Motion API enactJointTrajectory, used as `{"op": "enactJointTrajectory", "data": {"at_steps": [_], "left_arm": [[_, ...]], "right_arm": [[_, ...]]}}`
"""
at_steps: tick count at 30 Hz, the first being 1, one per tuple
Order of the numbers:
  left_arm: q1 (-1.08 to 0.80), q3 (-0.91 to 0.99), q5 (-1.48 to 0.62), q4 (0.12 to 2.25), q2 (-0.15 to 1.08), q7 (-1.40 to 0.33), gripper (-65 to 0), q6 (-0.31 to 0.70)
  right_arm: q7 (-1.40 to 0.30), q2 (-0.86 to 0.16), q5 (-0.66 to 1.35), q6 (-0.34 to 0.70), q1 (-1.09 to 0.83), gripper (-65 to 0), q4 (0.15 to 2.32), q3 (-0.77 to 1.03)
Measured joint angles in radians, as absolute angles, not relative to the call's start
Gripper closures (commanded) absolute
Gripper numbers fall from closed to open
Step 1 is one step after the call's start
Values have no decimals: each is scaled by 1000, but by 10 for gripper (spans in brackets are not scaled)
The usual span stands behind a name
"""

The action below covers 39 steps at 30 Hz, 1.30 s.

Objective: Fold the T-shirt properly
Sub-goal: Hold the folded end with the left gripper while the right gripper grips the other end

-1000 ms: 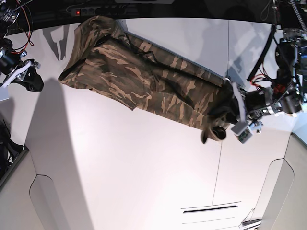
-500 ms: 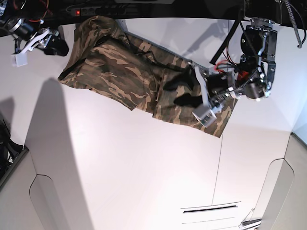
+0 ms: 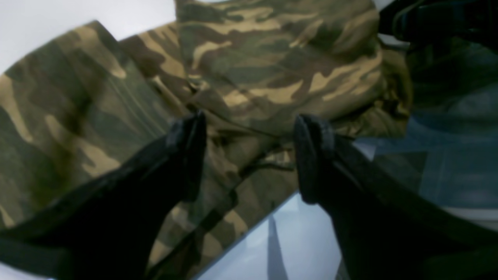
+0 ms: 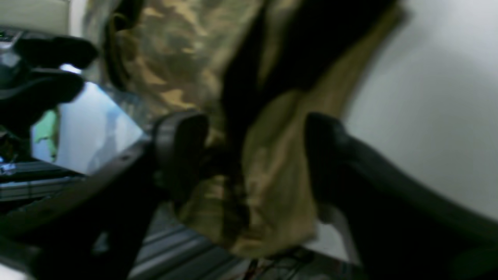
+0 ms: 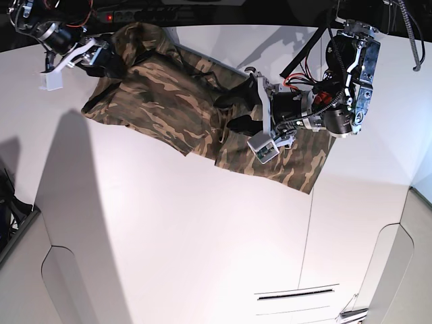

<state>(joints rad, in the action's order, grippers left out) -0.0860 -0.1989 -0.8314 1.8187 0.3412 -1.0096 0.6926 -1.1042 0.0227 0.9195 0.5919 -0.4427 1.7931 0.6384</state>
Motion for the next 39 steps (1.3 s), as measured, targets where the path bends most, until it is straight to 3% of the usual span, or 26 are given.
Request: {"op": "enactJointTrajectory", "data": {"at_steps": [15,27,39], "left_arm": [[-92,-199,-835,1819,341,-1014,-385,693],[-97,-199,-835,1819,341,-1016,-385,693],[-97,-199,-826,1819,344,-1017,-385,693]], "right_arm": [[-1007,52,747,579,-437,-436,1792,542],[-973,53,635,492,-403,-435,1794,542],[-1041,53,617,463,-407,-435,1922,616]]}}
